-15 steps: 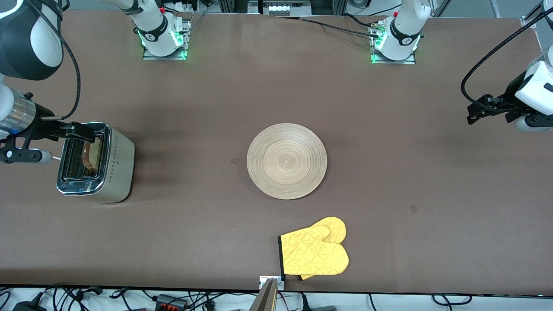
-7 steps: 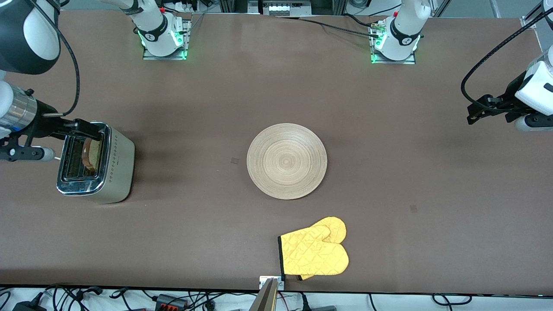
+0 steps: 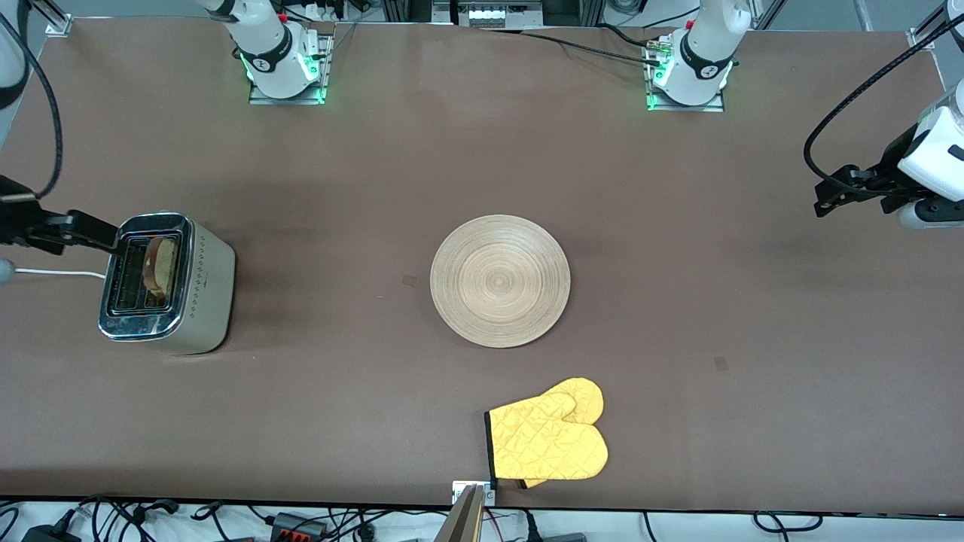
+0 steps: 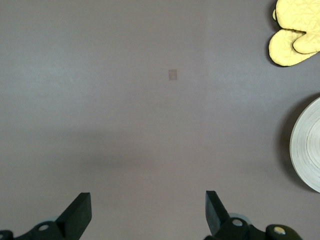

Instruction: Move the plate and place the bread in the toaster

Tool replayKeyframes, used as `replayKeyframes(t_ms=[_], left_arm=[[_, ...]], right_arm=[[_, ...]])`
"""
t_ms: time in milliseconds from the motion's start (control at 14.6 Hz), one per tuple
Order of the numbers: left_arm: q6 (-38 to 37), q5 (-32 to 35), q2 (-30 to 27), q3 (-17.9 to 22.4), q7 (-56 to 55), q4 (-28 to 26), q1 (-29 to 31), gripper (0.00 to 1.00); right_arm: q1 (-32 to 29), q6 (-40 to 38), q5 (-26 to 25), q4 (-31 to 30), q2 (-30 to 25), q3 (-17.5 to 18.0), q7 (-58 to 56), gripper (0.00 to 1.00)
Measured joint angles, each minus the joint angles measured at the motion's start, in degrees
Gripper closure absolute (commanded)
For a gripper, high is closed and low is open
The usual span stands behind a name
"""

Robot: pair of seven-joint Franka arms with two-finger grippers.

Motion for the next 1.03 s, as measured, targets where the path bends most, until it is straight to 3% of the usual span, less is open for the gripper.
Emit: replayKeyframes(t_ms=[411, 685, 1028], left_arm=[[0.0, 0.0, 0.0, 0.0, 0.0, 0.0, 0.6, 0.0], [0.0, 0.0, 0.1, 0.0, 0.0, 0.0, 0.6, 0.0], [0.0, 0.0, 0.1, 0.0, 0.0, 0.3, 0.6, 0.0]], right_arm=[[-1.4, 1.9, -2.3, -3.5, -2.1, 1.9, 0.0, 0.0], [-1.4, 5.6, -3.2, -12.7, -8.8, 2.0, 0.0, 0.0], [-1.4, 4.5, -3.2, -20.3, -16.2, 2.1, 0.0, 0.0]])
